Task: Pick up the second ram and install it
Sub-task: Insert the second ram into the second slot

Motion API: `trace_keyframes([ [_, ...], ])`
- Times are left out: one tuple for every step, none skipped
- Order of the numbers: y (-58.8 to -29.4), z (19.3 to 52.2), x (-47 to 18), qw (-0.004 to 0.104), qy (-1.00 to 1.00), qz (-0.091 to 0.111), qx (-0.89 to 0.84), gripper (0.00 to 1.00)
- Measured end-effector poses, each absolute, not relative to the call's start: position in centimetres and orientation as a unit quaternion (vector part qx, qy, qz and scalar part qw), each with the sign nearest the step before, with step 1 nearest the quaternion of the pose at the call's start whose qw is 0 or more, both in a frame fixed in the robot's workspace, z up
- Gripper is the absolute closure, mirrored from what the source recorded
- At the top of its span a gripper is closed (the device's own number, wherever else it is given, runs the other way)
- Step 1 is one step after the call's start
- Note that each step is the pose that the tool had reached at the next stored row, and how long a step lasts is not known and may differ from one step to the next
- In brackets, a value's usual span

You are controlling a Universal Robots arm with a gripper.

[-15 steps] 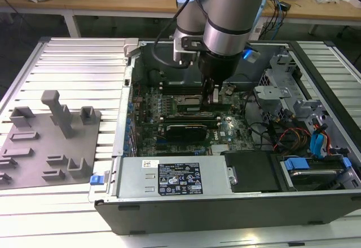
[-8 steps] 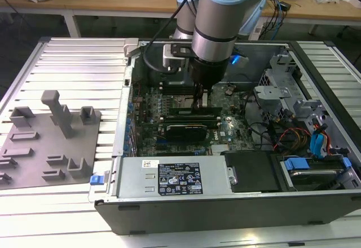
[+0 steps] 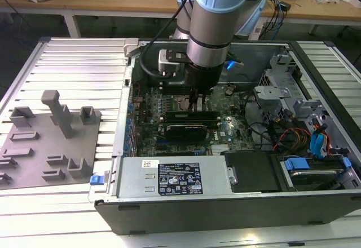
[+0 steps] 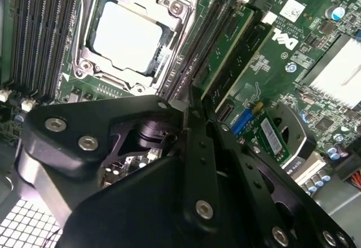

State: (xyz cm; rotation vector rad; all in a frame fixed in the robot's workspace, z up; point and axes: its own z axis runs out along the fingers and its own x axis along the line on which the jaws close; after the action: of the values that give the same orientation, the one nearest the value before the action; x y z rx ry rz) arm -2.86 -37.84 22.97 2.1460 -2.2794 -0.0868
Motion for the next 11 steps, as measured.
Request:
trace_keyframes([
  [-37.79,22.89,-2.86,0.005,-0.728,-0.028,0.685,0.86],
  [-37.79,22.82,-2.96,0.005,-0.728,-0.028,0.685,0.86],
  [-37.79,22.73,-3.05,0.005,-0.728,-0.028,0.685,0.86],
  [-37.8,22.62,-3.06,0.005,-0.728,-0.028,0.685,0.86],
  [-37.81,22.56,-3.07,0.005,-0.728,-0.028,0.685,0.86],
  [-37.8,22.52,-3.07,0.005,-0.728,-0.028,0.685,0.86],
  [-37.8,22.53,-3.07,0.005,-0.728,-0.028,0.685,0.86],
  [-37.79,22.65,-3.06,0.004,-0.729,-0.028,0.684,0.86],
  [-37.81,22.87,-3.06,0.005,-0.729,-0.028,0.684,0.86],
  [-37.83,22.98,-3.06,0.005,-0.729,-0.028,0.684,0.86],
  [-37.85,23.05,-3.07,0.004,-0.729,-0.028,0.684,0.86],
])
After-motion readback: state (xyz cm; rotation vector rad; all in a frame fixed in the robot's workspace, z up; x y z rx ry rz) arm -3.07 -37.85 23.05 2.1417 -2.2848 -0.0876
